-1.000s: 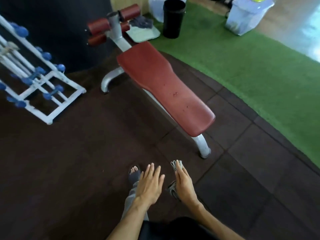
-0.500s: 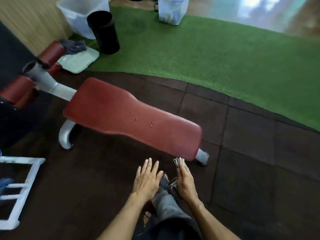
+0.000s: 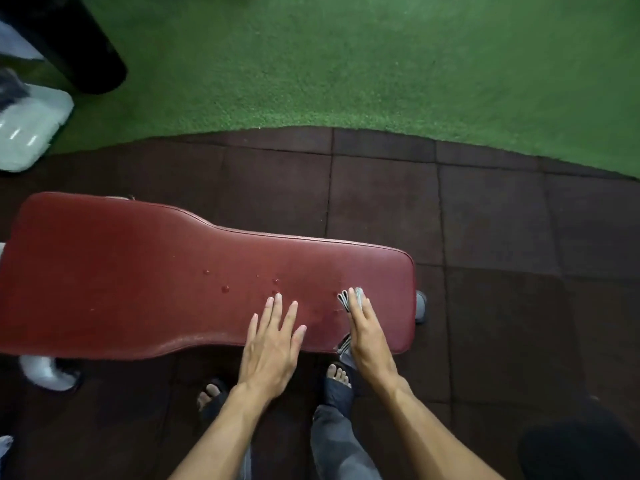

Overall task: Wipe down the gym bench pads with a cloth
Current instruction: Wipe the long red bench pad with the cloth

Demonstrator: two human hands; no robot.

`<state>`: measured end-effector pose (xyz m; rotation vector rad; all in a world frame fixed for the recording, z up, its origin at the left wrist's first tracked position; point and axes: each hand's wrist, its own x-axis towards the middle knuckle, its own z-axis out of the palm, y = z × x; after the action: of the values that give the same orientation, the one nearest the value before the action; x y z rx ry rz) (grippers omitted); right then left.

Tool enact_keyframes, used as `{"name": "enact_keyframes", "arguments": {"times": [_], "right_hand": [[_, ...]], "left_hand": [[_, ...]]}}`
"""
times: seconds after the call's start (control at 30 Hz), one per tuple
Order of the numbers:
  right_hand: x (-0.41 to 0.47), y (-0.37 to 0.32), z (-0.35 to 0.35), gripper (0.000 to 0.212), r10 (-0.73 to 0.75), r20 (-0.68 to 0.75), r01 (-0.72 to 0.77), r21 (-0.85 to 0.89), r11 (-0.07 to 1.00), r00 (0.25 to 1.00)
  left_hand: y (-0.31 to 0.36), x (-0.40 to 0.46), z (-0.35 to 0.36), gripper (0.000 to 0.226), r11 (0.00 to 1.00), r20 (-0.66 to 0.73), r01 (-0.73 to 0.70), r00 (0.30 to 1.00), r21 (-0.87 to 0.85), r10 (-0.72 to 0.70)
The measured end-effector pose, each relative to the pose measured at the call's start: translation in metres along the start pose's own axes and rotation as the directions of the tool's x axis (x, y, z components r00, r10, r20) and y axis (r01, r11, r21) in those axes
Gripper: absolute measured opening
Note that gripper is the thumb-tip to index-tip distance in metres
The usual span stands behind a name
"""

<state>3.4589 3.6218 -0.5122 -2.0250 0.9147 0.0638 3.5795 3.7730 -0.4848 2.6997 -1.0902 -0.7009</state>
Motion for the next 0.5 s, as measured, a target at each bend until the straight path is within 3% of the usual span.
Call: {"name": "enact_keyframes", "arguments": {"times": [0.2,0.5], "right_hand": [[0.056,0.027,0.063,0.072,-0.038,-0.112,0.022,-0.142,0.99,0.993],[0.078,0.045,0.131,0.063,0.037,-0.289,-0.141,-0.348,0.927,0.957]], "left_hand": [[-0.055,0.069,0.037,0.067,0.99,-0.033,-0.117,0.992,0.078,0.12],[-0.107,0.122,0.09,0.062,0.944,-0.095,-0.244,0.958,0.223,0.27]]}}
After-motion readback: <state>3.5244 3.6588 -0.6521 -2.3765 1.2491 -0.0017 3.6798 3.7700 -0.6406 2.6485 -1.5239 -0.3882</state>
